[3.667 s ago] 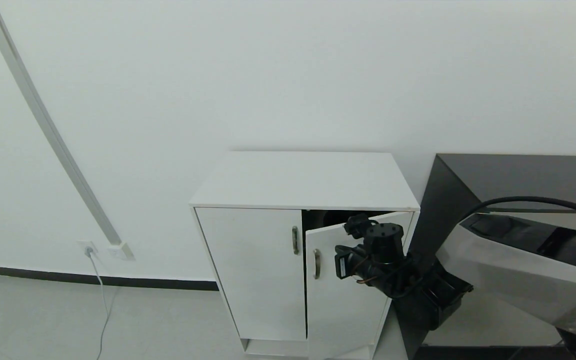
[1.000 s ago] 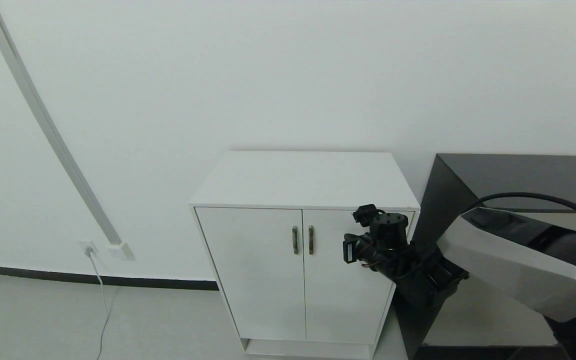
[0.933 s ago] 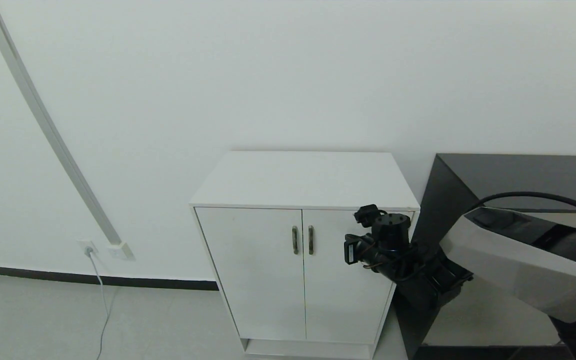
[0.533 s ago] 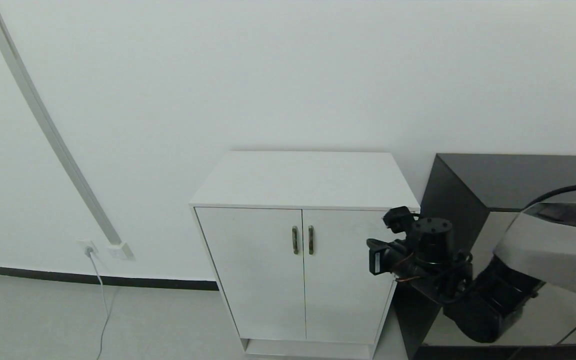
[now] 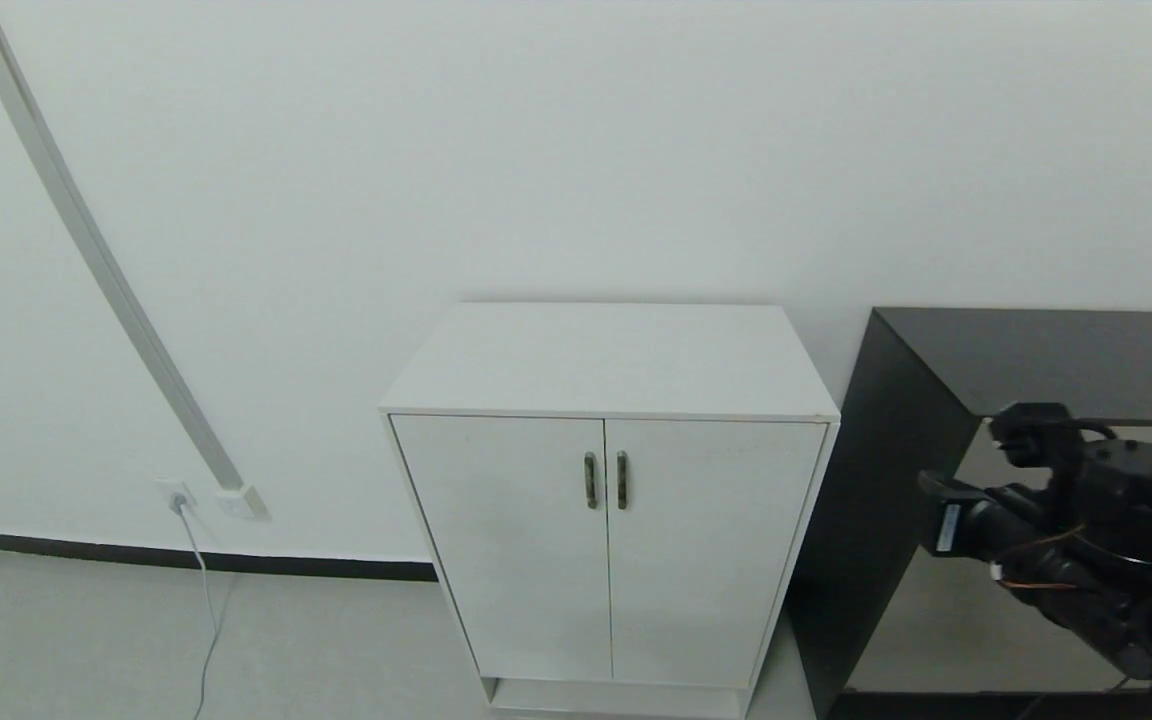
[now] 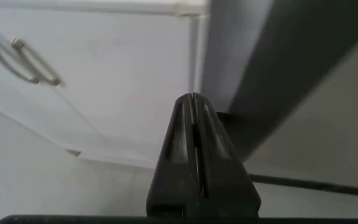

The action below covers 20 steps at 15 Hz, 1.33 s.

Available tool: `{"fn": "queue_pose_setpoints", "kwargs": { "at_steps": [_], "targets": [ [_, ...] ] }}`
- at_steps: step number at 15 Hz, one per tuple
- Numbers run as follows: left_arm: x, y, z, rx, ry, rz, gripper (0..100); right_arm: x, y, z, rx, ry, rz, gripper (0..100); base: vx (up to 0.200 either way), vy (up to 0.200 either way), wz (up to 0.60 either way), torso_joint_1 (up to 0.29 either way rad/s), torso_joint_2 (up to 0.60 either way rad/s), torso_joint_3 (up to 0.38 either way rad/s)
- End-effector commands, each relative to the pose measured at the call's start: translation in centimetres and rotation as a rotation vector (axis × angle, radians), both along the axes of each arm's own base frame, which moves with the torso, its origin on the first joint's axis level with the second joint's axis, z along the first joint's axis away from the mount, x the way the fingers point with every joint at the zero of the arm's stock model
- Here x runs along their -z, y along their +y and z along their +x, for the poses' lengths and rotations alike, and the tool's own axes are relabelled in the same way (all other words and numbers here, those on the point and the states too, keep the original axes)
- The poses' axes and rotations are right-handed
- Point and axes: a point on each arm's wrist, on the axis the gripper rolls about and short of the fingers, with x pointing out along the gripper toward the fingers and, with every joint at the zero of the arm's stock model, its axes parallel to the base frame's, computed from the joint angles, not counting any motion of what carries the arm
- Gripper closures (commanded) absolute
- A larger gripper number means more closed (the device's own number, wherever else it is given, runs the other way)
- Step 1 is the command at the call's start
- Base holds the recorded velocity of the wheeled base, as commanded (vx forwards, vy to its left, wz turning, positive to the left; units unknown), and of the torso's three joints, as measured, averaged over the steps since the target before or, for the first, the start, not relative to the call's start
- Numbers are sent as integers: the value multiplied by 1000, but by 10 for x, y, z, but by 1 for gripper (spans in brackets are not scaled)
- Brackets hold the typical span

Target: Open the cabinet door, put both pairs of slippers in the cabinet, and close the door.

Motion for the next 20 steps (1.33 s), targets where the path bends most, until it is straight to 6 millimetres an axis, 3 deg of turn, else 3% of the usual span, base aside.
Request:
{"fn": "queue_pose_setpoints", "kwargs": {
  "at_steps": [1, 4, 12, 20],
  "targets": [
    [0, 0, 0, 0, 2, 0, 100, -20, -43, -36, 147, -77, 11, 100, 0, 0, 0, 0, 0, 0],
    [0, 0, 0, 0, 0, 0, 100, -27, -61, -69, 196, -124, -11, 100, 0, 0, 0, 0, 0, 0],
    [0, 0, 0, 0, 2, -2, 100, -30, -66, -155, 147, -102, -37, 100, 0, 0, 0, 0, 0, 0],
    [0, 0, 0, -2, 0, -3, 100, -4, -69, -217, 77, -15, -30, 100, 0, 0, 0, 0, 0, 0]
  ]
}}
